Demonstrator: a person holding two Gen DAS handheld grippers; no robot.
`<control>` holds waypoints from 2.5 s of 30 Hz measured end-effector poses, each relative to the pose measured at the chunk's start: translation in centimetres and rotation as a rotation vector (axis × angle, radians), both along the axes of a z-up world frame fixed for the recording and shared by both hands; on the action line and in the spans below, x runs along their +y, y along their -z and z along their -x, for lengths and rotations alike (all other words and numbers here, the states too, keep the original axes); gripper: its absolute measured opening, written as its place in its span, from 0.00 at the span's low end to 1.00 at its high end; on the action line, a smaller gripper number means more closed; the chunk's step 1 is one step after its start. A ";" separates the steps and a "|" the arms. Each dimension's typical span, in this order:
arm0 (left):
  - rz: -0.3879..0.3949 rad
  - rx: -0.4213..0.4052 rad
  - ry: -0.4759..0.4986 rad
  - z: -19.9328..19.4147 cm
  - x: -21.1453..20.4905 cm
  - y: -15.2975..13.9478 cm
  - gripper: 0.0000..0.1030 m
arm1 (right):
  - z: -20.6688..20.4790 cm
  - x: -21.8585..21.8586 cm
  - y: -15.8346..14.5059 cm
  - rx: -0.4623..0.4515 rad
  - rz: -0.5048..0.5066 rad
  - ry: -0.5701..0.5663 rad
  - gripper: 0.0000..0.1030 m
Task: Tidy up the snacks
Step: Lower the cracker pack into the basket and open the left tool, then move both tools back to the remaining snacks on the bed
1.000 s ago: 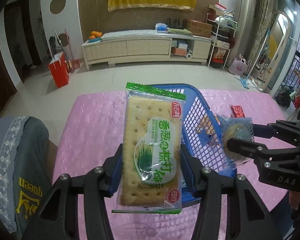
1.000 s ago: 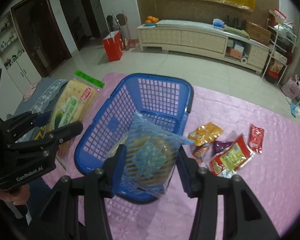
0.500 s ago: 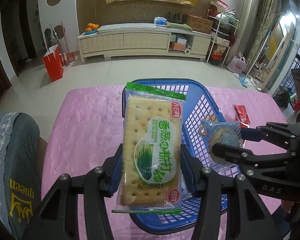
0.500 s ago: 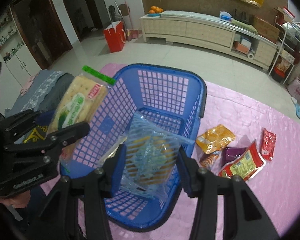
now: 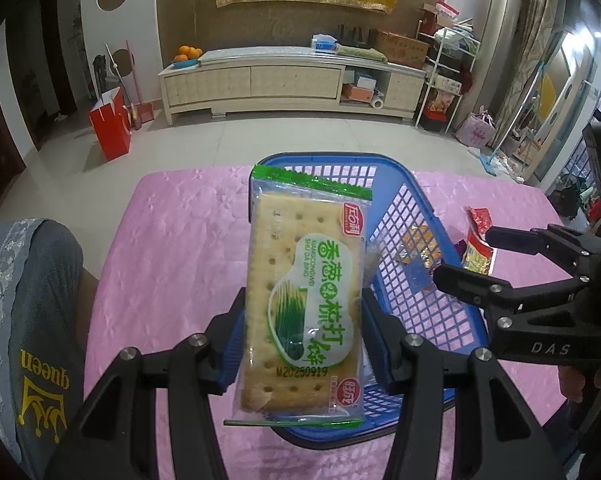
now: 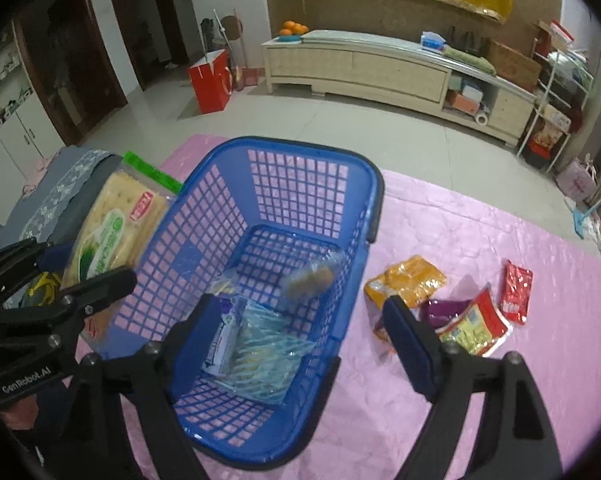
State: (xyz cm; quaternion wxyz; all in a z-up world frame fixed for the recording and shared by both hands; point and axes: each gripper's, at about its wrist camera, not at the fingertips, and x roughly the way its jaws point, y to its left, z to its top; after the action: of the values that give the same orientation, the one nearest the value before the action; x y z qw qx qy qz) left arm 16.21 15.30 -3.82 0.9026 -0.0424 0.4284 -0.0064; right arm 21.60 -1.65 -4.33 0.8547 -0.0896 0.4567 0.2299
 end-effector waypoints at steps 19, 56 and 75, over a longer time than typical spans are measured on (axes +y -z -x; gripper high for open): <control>0.005 0.007 0.061 -1.8 -4.1 0.4 0.48 | 0.6 -3.4 0.2 0.010 0.022 0.041 0.84; -0.014 -0.007 0.118 -0.5 -6.5 -1.1 0.76 | 1.3 -8.2 -1.7 -0.006 -0.037 0.131 0.84; -0.043 -0.014 0.241 0.7 -16.0 -1.7 0.76 | 4.2 -16.9 -2.7 -0.014 -0.051 0.225 0.84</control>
State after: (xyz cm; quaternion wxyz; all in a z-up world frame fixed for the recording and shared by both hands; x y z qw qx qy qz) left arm 15.53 -0.74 -2.16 0.8990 0.0286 0.4240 -0.1058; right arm 17.43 -18.51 -1.66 0.8804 -0.0176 0.4517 0.1434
